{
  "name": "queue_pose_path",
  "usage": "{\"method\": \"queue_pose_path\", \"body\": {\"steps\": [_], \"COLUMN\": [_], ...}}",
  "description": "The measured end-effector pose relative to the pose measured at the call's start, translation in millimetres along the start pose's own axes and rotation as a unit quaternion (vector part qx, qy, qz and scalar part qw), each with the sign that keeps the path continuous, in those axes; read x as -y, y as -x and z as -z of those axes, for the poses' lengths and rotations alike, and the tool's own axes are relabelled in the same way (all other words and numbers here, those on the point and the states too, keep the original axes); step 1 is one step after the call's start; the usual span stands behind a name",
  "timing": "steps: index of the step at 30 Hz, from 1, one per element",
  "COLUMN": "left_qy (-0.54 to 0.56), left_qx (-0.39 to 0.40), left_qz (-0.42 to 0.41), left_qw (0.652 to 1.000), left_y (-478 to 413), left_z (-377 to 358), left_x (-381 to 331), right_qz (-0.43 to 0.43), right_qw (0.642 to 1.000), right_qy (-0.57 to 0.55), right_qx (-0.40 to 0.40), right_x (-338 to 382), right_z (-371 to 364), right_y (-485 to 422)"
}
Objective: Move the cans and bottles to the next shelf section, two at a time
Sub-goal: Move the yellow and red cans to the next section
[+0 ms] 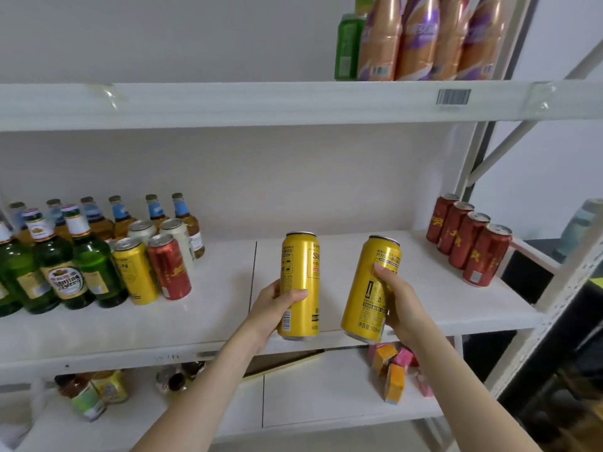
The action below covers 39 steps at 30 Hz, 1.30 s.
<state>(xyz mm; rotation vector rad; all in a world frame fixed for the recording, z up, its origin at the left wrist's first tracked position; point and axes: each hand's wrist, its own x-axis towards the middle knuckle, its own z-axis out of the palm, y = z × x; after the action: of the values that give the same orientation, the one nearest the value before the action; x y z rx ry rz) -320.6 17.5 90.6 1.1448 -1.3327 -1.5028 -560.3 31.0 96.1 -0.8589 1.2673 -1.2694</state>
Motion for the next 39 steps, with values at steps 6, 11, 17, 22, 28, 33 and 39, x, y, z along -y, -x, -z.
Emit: {"method": "queue_pose_path", "body": {"steps": [6,11,17,22,28,33,39], "left_qy": [0.006,0.019,-0.004,-0.031,-0.050,-0.051,-0.037], "left_qx": [0.000,-0.003,0.015,0.012,-0.003,-0.035,-0.061], "left_qz": [-0.003,0.010,0.018,0.024,0.014,0.008,-0.019], "left_qw": [1.000,1.000,1.000,0.999,0.999,0.998,0.997], "left_y": [-35,-64,-126,-185,-240,-282,-326], "left_z": [-99,-178,-231,-245,-244,-238,-234], "left_x": [1,6,9,11,10,19,33], "right_qz": [0.007,0.007,0.001,0.002,0.010,0.027,0.075], "right_qw": [0.999,0.999,0.999,0.999,0.999,0.998,0.996], "right_qy": [0.031,0.048,0.043,0.031,0.007,-0.009,-0.022], "right_qx": [0.011,0.024,0.016,0.022,0.045,0.052,0.034], "right_x": [28,44,55,55,52,44,34], "right_z": [94,169,226,243,241,233,227], "right_y": [-22,-42,-97,-153,-210,-250,-294]}}
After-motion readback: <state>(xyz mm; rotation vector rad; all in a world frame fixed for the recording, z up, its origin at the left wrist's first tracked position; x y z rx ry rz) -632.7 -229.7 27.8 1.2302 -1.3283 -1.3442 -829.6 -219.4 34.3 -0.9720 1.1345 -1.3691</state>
